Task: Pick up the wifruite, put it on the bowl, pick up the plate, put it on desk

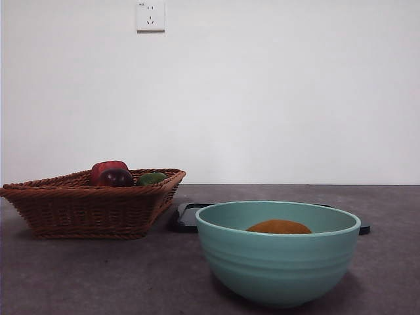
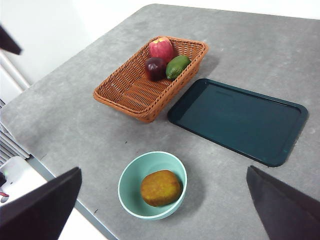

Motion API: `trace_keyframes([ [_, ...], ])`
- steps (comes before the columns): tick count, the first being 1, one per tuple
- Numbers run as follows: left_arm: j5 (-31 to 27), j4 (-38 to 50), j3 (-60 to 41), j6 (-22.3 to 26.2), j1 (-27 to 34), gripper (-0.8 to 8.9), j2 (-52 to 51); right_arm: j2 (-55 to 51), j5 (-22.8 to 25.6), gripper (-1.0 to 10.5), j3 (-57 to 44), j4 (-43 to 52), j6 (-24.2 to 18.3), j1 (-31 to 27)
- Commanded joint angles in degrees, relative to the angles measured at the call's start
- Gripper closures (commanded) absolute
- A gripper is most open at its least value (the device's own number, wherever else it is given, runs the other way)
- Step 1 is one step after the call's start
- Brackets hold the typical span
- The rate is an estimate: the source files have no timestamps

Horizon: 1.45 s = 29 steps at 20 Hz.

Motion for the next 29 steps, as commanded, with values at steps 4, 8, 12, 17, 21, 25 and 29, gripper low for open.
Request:
trace_keyframes([
  [4, 0.02, 5.7, -13.09, 0.63, -0.52, 1.88, -13.35, 0.2, -0.04, 3.8, 1.14, 0.57, 0.81, 0.26],
  [8, 0.02, 11.26, -26.47, -1.36, -0.52, 1.88, -26.93, 0.2, -0.04, 3.8, 1.14, 0.57, 0.79, 0.24],
  [12, -0.26, 12.63, -32.5, -6.8, -0.52, 1.88, -39.76, 0.2, -0.04, 3.8, 1.14, 0.59, 0.76, 0.24],
  [17, -0.44, 11.72, -32.59, -6.86, -0.52, 1.88, -49.07, 0.2, -0.07, 3.8, 1.14, 0.55, 0.79, 0.24],
  [21, -0.42, 11.72, -32.57, -6.62, -0.52, 1.88, -51.25, 0.2, -0.07, 3.8, 1.14, 0.5, 2.67, 0.24],
  [25, -0.42, 11.76, -32.57, -6.58, -0.52, 1.88, -51.25, 0.61, -0.11, 3.8, 1.14, 0.11, 5.95, 0.24],
  [29, -0.42, 11.76, -32.57, -5.81, -0.52, 1.88, -51.25, 4.15, -0.31, 3.8, 1.14, 0.15, 8.57, 0.24],
])
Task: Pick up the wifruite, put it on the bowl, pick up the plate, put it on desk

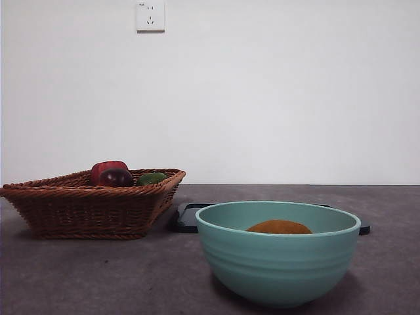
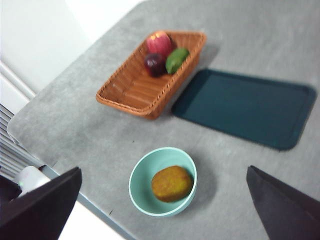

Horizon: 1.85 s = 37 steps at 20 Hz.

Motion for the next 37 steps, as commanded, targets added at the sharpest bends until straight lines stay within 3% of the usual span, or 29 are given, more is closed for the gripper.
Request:
trace_keyframes([
  [1, -0.24, 0.7, 0.5, 0.66, -0.52, 1.88, -0.02, 3.13, -0.28, 3.8, 1.11, 0.39, 2.01, 0.24],
  [6, -0.24, 0.74, 0.5, 0.68, -0.52, 1.88, -0.02, 11.96, -2.19, 3.8, 1.11, 0.46, 3.19, 0.44],
  [10, -0.24, 0.94, 0.5, 0.66, -0.52, 1.88, -0.02, 21.09, -1.46, 3.9, 1.11, 1.42, 3.23, 3.82],
  [12, -0.24, 1.09, 0.5, 0.68, -0.52, 1.88, -0.02, 25.99, 0.77, 4.4, 1.11, 2.4, 3.19, 6.45],
  [23, -0.24, 1.09, 0.5, 0.66, -0.52, 1.88, -0.02, 48.89, 15.96, 4.3, 1.11, 2.38, 3.32, 18.18],
  [37, -0.24, 1.09, 0.5, 0.66, -0.52, 1.88, -0.02, 64.04, 16.13, 4.4, 1.11, 6.84, 4.68, 21.46],
])
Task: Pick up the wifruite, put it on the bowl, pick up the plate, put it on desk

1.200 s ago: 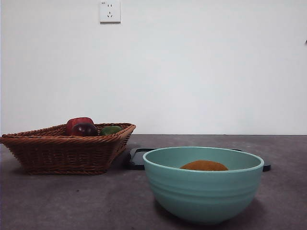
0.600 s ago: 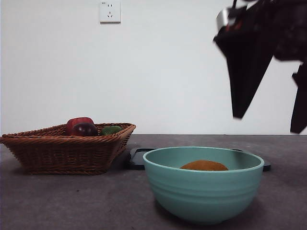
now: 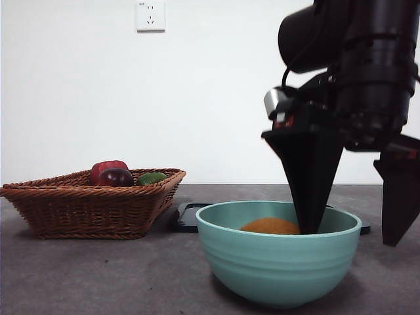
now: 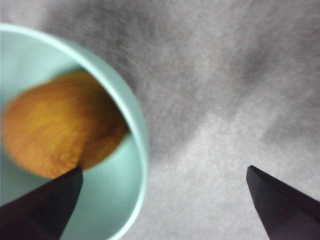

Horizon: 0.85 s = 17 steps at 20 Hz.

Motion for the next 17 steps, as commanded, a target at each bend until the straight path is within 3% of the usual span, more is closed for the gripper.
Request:
trace_keyframes([
  [1, -0.24, 0.85, 0.5, 0.48, -0.52, 1.88, -0.02, 2.21, 0.2, 4.7, 1.09, 0.63, 1.01, 1.01],
  [5, -0.22, 0.85, 0.5, 0.48, -0.52, 1.88, -0.02, 2.6, 0.02, 6.3, 1.09, 1.27, 1.01, 1.73],
  [9, -0.24, 0.85, 0.5, 0.48, -0.52, 1.88, -0.02, 2.6, 0.2, 9.4, 1.09, 2.8, 2.34, 2.49],
  [17, -0.24, 0.85, 0.5, 0.48, -0.52, 1.88, -0.02, 2.6, -0.96, 9.4, 1.95, 4.11, 5.14, 2.25],
])
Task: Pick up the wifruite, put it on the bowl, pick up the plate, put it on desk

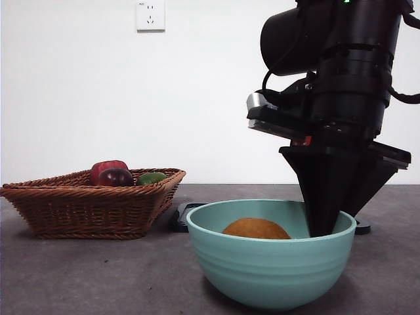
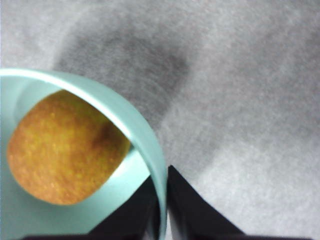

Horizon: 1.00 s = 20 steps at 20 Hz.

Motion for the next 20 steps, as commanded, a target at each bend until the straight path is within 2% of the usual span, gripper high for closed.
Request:
trace_keyframes([
  [1, -0.24, 0.79, 0.5, 0.5, -0.52, 1.88, -0.02, 1.25, -0.02, 9.4, 2.27, -0.74, 1.03, -0.63],
  [9, -0.24, 0.79, 0.5, 0.5, -0.52, 1.88, -0.02, 3.63, 0.02, 9.4, 15.39, -6.78, -0.68, -8.57],
  [14, -0.24, 0.83, 0.5, 0.52, -0.52, 1.88, -0.02, 10.93, 0.04, 9.4, 27.67, -10.51, -2.19, -13.49],
  [20, -0.24, 0.81, 0.5, 0.5, -0.52, 1.88, -0.02, 22.69, 0.07, 9.4, 40.35, -11.85, -2.6, -16.59],
])
